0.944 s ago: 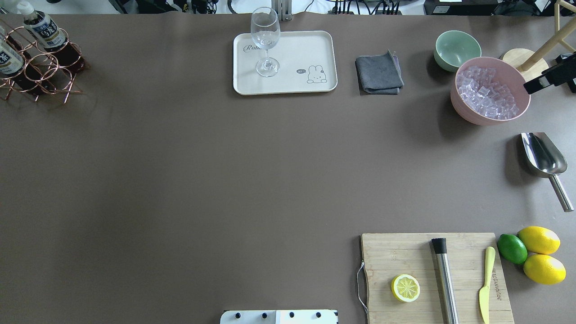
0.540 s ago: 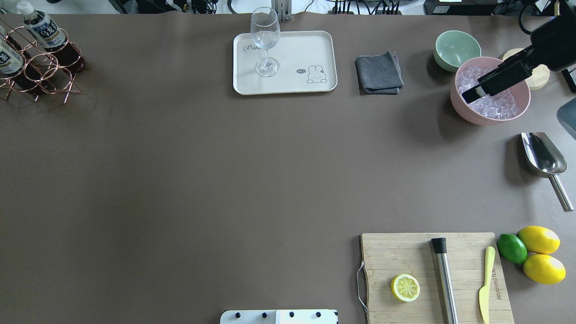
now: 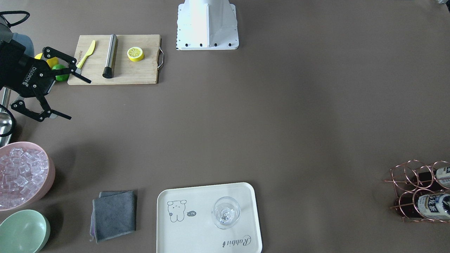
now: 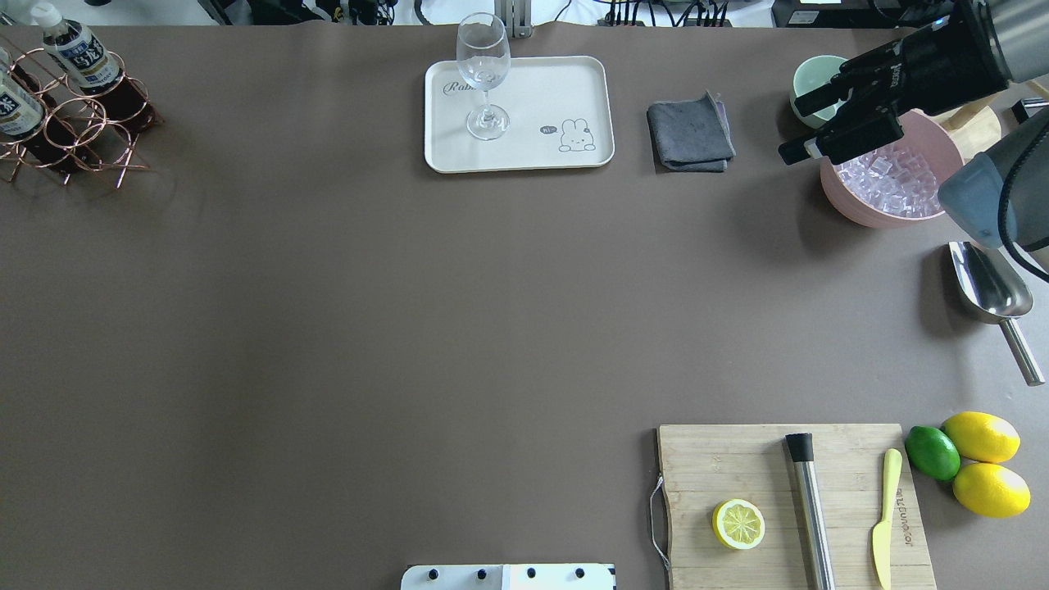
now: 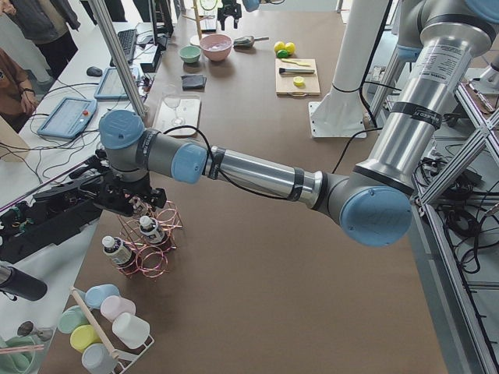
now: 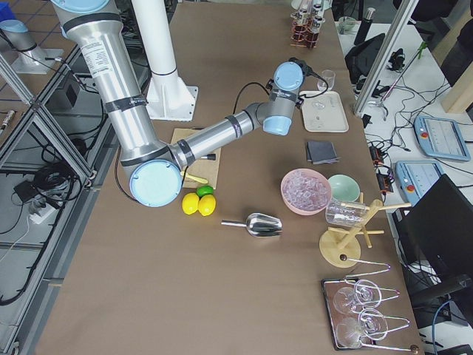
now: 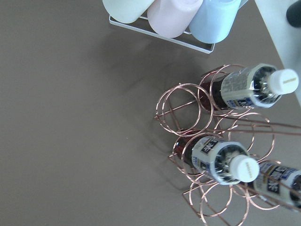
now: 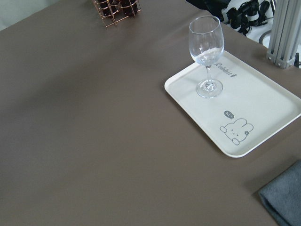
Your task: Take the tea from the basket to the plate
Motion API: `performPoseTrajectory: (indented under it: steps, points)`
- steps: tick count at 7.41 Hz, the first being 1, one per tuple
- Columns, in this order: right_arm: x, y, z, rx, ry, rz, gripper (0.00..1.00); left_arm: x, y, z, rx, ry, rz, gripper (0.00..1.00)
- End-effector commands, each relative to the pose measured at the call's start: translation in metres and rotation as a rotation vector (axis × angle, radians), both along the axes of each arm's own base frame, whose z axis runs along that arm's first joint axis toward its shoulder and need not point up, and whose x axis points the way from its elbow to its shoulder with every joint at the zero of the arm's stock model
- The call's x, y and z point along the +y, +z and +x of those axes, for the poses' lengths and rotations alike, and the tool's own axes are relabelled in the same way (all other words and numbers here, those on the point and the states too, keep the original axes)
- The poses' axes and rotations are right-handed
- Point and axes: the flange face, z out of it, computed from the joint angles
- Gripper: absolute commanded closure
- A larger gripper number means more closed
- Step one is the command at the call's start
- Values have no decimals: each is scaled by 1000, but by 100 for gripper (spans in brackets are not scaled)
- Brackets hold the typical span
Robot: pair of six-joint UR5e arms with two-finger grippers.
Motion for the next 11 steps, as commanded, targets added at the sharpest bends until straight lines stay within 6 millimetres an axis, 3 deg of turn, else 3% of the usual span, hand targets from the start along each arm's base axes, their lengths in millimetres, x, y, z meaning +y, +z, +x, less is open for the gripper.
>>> performPoseTrajectory:
  steps: [1,3,5,7,9,10,11]
  points:
    - [7,16,-17,-118,105,170,0,-19,-1,10,0,-45,-35,2]
    - [12,57,-48,-260,179,231,0,-29,4,16,-32,-61,-44,2]
    - [23,102,-55,-359,178,311,0,-29,8,27,-23,-70,-43,2]
    - [41,104,-56,-446,145,364,0,-30,8,33,-22,-63,-45,3]
    - [47,94,-57,-486,126,340,0,-29,11,38,-22,-57,-50,10]
    - [51,79,-55,-506,122,363,0,-29,13,38,-21,-56,-54,17]
    - [50,76,-61,-506,118,366,0,-29,15,38,-23,-57,-57,33]
